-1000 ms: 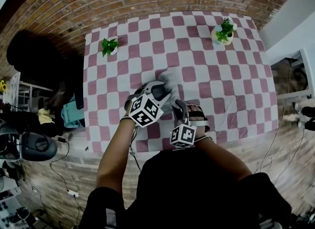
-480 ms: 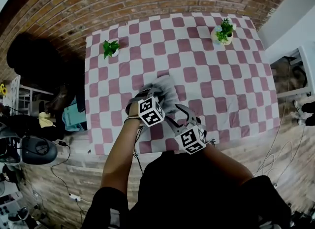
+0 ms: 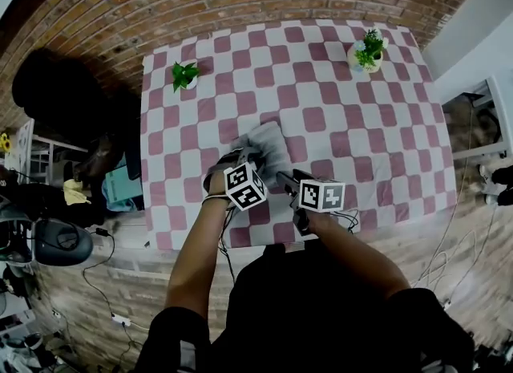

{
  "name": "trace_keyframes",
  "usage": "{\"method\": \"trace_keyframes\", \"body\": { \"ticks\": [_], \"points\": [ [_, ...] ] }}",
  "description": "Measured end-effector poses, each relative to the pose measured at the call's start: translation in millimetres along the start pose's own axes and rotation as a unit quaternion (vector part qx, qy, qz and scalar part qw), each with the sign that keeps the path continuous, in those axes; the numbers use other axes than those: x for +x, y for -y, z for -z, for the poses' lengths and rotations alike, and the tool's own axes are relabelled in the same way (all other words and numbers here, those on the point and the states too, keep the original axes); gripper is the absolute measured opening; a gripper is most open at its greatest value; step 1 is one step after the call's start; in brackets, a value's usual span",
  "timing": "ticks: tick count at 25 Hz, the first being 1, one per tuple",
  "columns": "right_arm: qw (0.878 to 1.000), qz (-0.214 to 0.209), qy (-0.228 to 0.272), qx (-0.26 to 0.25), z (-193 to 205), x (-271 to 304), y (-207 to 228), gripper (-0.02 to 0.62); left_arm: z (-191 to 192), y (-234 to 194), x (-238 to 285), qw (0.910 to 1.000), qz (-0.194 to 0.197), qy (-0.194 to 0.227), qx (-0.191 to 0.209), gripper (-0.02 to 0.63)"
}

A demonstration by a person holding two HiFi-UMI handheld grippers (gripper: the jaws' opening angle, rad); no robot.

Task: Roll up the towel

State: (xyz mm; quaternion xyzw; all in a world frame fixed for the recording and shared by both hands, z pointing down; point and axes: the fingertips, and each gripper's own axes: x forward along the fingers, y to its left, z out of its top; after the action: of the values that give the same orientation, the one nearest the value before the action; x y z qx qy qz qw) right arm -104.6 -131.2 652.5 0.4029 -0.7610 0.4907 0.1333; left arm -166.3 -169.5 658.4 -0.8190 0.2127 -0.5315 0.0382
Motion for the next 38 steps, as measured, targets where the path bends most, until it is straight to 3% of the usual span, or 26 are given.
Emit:
{"method": "trace_keyframes", "body": {
  "ticks": [2,6,8,10,12,16,21,23,25,27,29,32,34,38],
  "points": [
    [1.0,0.011,-0.001,-0.018,1,2,-1,0.203,7,3,-1,0.9999,0.002,-0.002,-0.011,0.069],
    [0.991,0.047,0.001,-0.122,0,2,-10,0.149,19,4,-11,0.9987,-0.02,0.007,-0.047,0.101],
    [0.979,0.068,0.006,-0.191,-1,0,-16,0.14,22,-3,-24,0.9963,-0.066,0.02,-0.051,0.103],
    [0.958,0.091,0.008,-0.273,-1,-1,-26,0.132,27,-9,-42,0.9921,-0.104,0.033,-0.062,0.103],
    [0.926,0.115,0.007,-0.36,0,-2,-39,0.132,33,-15,-59,0.9875,-0.129,0.043,-0.078,0.104],
    [0.844,0.154,0.02,-0.513,11,4,-66,0.135,44,-27,-89,0.9798,-0.161,0.062,-0.101,0.107],
    [0.727,0.168,0.031,-0.665,33,16,-101,0.137,39,-30,-108,0.9762,-0.145,0.109,-0.119,0.107],
    [0.685,0.161,0.025,-0.71,45,19,-114,0.135,31,-30,-110,0.9709,-0.128,0.142,-0.144,0.107],
    [0.657,0.149,0.017,-0.739,58,23,-125,0.128,25,-33,-111,0.9638,-0.117,0.17,-0.169,0.107],
    [0.636,0.136,0.012,-0.759,70,28,-132,0.123,24,-35,-108,0.9625,-0.114,0.173,-0.175,0.107],
    [0.629,0.123,0.006,-0.768,78,32,-136,0.121,32,-35,-98,0.9659,-0.11,0.155,-0.176,0.106],
    [0.645,0.099,0.002,-0.758,86,34,-143,0.124,56,-30,-77,0.9724,-0.096,0.114,-0.18,0.105],
    [0.676,0.079,0.005,-0.732,88,30,-150,0.142,69,-26,-67,0.9754,-0.09,0.095,-0.178,0.098],
    [0.768,0.044,0.029,-0.638,81,11,-153,0.195,86,-18,-58,0.9772,-0.087,0.081,-0.176,0.08]
  ]
}}
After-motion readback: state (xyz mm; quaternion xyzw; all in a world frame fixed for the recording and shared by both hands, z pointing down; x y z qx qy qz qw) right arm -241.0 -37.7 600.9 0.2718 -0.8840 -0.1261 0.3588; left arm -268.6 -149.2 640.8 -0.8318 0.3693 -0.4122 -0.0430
